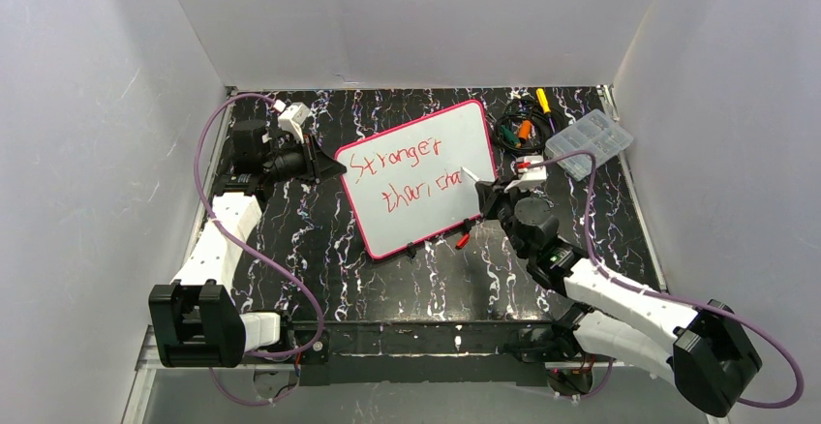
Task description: Write a sentence on the whiteboard
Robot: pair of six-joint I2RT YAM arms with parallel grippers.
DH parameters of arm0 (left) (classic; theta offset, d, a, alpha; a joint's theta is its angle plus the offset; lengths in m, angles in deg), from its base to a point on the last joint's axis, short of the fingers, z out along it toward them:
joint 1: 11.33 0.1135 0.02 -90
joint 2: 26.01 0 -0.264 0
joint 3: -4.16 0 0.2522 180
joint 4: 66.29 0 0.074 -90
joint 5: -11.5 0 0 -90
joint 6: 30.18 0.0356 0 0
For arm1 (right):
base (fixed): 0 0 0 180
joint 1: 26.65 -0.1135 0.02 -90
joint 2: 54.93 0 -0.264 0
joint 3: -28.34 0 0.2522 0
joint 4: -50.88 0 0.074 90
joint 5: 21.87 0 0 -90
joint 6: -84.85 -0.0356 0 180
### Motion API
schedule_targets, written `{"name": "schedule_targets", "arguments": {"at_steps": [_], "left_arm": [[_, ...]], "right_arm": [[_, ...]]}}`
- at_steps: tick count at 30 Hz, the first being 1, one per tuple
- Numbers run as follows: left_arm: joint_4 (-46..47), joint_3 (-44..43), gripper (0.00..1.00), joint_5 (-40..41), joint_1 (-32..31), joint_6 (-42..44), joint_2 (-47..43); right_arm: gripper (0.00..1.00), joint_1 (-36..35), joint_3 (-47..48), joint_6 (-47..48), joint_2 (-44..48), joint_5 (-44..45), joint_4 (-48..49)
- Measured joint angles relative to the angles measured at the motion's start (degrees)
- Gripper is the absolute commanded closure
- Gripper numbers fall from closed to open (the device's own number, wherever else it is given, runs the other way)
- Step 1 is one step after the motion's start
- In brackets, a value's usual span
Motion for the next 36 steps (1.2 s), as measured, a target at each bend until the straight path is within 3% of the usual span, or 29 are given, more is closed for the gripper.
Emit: {"name": "schedule_targets", "arguments": {"at_steps": [21, 36], "left_arm": [[0.0, 0.0, 1.00, 0.0, 0.0, 0.0, 0.0], [0.0, 0.0, 1.00, 0.0, 0.0, 0.0, 0.0]], "right_arm": [[0.99, 0.0, -3.8, -5.3, 3.0, -0.3, -4.1], [0.99, 0.2, -1.4, -2.3, 1.7, 0.2, -0.8]]}}
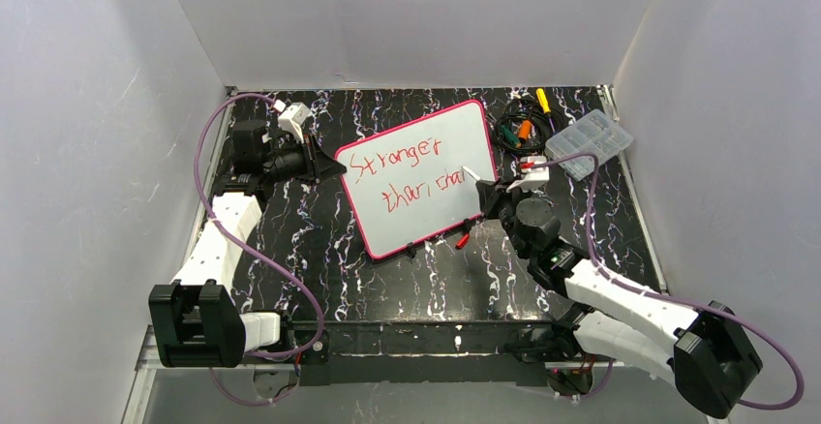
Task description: Write a sentence on the whiteboard
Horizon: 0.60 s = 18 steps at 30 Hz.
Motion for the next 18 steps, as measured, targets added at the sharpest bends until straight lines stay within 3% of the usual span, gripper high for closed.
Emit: {"name": "schedule_targets", "arguments": {"at_steps": [18], "left_arm": [[0.0, 0.0, 1.00, 0.0, 0.0, 0.0, 0.0]], "right_arm": [[0.99, 0.0, 1.6, 2.3, -4.0, 0.2, 5.0]]}}
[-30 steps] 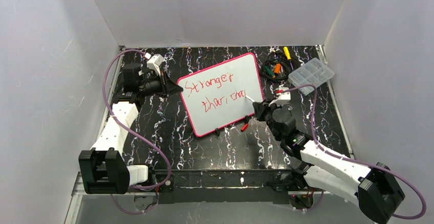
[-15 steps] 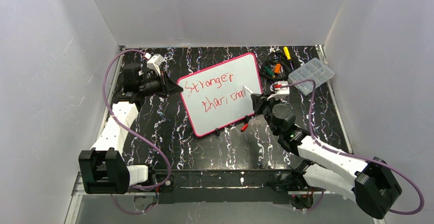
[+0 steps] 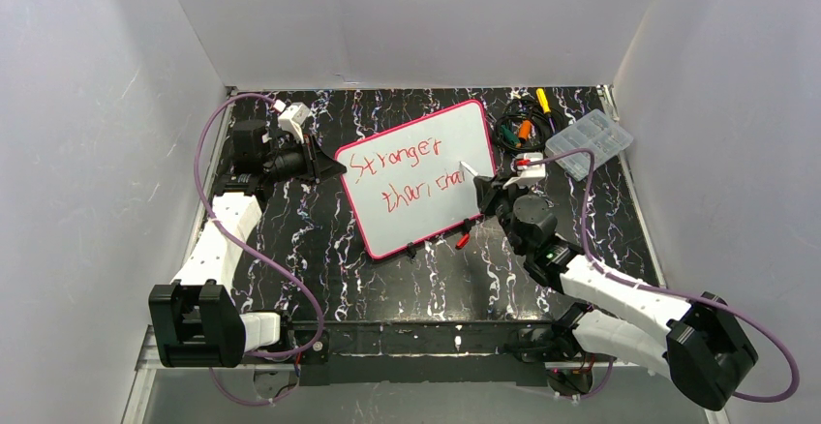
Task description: Write a sentence on the whiteboard
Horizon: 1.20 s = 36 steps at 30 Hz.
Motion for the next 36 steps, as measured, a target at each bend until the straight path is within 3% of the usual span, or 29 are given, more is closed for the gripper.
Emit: {"name": "schedule_targets", "arguments": {"at_steps": [22, 36], "left_arm": [[0.0, 0.0, 1.00, 0.0, 0.0, 0.0, 0.0], [0.0, 0.0, 1.00, 0.0, 0.0, 0.0, 0.0]], "right_arm": [[0.99, 0.0, -2.4, -3.6, 3.1, -0.4, -4.4], [0.99, 0.0, -0.7, -0.1, 2.8, 1.6, -2.5]]}}
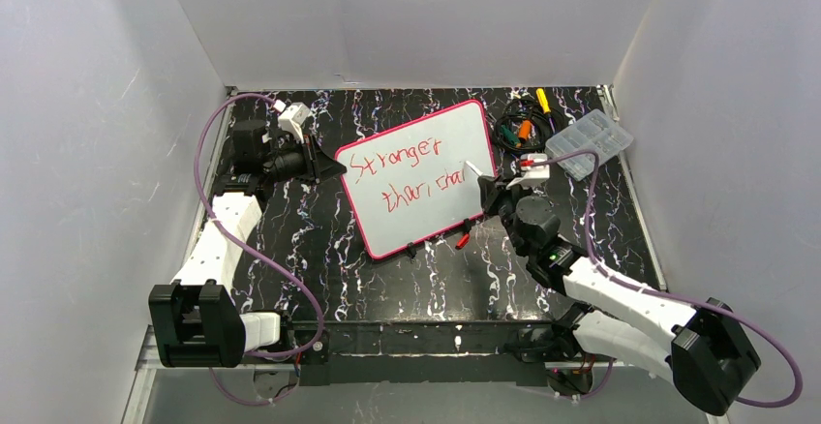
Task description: Write a sentence on the whiteboard
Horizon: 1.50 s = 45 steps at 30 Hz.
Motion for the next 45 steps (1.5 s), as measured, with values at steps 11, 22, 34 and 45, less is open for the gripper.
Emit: {"name": "schedule_targets", "arguments": {"at_steps": [11, 22, 34, 45], "left_arm": [[0.0, 0.0, 1.00, 0.0, 0.0, 0.0, 0.0], [0.0, 0.0, 1.00, 0.0, 0.0, 0.0, 0.0], [0.0, 0.0, 1.00, 0.0, 0.0, 0.0, 0.0], [0.0, 0.0, 1.00, 0.0, 0.0, 0.0, 0.0]], "right_arm": [[0.99, 0.0, 1.4, 2.3, -3.3, -0.1, 2.8], [0.99, 0.0, 0.8, 1.4, -1.9, 0.0, 1.0], [0.99, 0.0, -0.7, -0.7, -0.8, -0.1, -0.8], [0.99, 0.0, -2.1, -3.0, 0.8, -0.4, -2.8]]}}
